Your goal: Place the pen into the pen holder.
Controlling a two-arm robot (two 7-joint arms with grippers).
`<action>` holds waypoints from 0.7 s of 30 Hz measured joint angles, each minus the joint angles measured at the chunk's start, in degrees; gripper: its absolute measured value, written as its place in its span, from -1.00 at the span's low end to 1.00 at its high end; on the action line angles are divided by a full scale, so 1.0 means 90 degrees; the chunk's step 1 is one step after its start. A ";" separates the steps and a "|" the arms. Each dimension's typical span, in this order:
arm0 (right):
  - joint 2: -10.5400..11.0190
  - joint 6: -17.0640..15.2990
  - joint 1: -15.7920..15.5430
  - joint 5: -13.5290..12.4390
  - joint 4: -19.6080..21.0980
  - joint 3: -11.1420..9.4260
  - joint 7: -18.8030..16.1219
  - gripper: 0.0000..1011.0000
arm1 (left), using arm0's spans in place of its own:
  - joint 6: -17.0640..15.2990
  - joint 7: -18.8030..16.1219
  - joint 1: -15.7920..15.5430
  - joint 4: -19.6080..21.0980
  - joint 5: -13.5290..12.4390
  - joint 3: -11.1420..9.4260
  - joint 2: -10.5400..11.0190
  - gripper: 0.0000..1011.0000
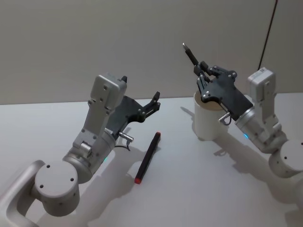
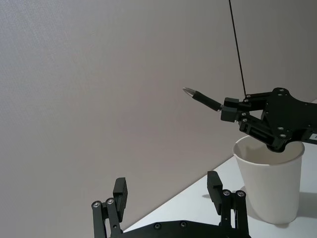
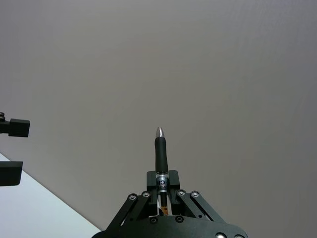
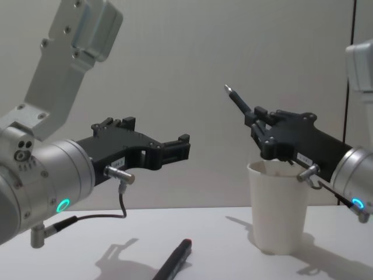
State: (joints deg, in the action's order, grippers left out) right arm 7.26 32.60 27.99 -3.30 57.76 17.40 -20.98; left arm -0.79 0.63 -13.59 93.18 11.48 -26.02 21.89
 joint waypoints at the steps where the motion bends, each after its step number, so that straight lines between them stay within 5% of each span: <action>1: -0.0018 0.0040 0.0031 0.0024 -0.0079 0.0007 -0.0007 -0.74 | 0.0000 0.0000 0.0000 0.0000 0.0000 0.0000 0.0000 0.98; 10: -0.0077 0.0174 0.0148 0.0105 -0.0339 0.0028 -0.0027 -0.71 | 0.0000 0.0000 0.0000 0.0000 0.0000 0.0000 0.0000 0.98; 21: -0.0112 0.0263 0.0224 0.0154 -0.0501 0.0039 -0.0038 -0.04 | 0.0000 0.0000 0.0000 0.0000 0.0000 0.0000 0.0000 0.98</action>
State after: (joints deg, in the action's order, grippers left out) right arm 6.25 34.96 30.01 -1.91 53.24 17.75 -21.32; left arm -0.79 0.63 -13.59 93.18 11.48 -26.02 21.89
